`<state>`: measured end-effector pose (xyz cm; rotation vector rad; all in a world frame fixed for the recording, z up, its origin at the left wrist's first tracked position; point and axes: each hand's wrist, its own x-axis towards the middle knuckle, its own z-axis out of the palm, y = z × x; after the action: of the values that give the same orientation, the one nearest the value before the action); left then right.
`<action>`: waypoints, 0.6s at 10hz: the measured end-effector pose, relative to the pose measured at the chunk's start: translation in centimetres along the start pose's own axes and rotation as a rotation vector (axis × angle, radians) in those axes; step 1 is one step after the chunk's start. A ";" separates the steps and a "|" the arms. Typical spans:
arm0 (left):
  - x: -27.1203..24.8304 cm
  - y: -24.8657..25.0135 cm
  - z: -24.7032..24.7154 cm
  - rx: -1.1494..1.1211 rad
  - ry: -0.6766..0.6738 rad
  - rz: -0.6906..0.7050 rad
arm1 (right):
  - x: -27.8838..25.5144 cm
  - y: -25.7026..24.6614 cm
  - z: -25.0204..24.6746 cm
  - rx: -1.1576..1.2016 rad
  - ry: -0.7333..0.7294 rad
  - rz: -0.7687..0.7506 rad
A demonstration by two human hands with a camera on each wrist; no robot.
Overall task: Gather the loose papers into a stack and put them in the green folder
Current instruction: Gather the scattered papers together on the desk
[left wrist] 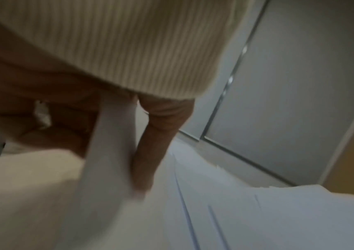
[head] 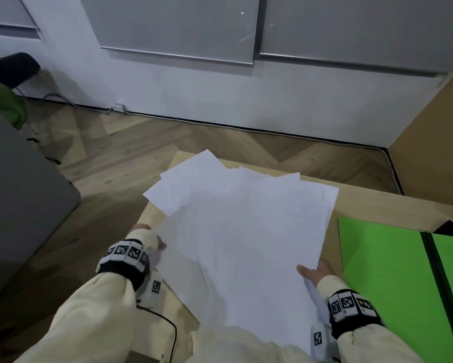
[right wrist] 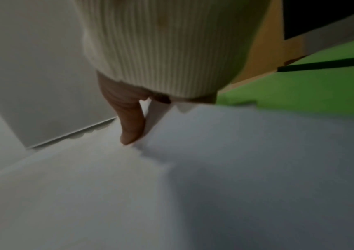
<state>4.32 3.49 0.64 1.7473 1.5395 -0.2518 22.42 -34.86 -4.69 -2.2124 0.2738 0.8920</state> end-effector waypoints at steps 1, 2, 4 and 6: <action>-0.4 1.8 -0.7 -0.457 0.175 0.106 | -0.1 0.4 -0.7 0.086 0.009 0.001; -2.5 2.2 0.9 -0.609 0.131 0.103 | -0.2 1.1 -1.1 0.146 0.039 0.027; -3.0 0.7 8.6 -0.268 -0.155 -0.083 | -0.6 1.8 -0.5 0.114 0.018 0.099; -2.6 3.4 12.3 -0.830 0.101 -0.087 | -0.6 0.3 0.8 0.023 -0.145 0.174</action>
<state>10.94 -6.43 -4.72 1.0436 1.4868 0.3956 21.42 -34.57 -4.85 -2.1147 0.4099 1.1319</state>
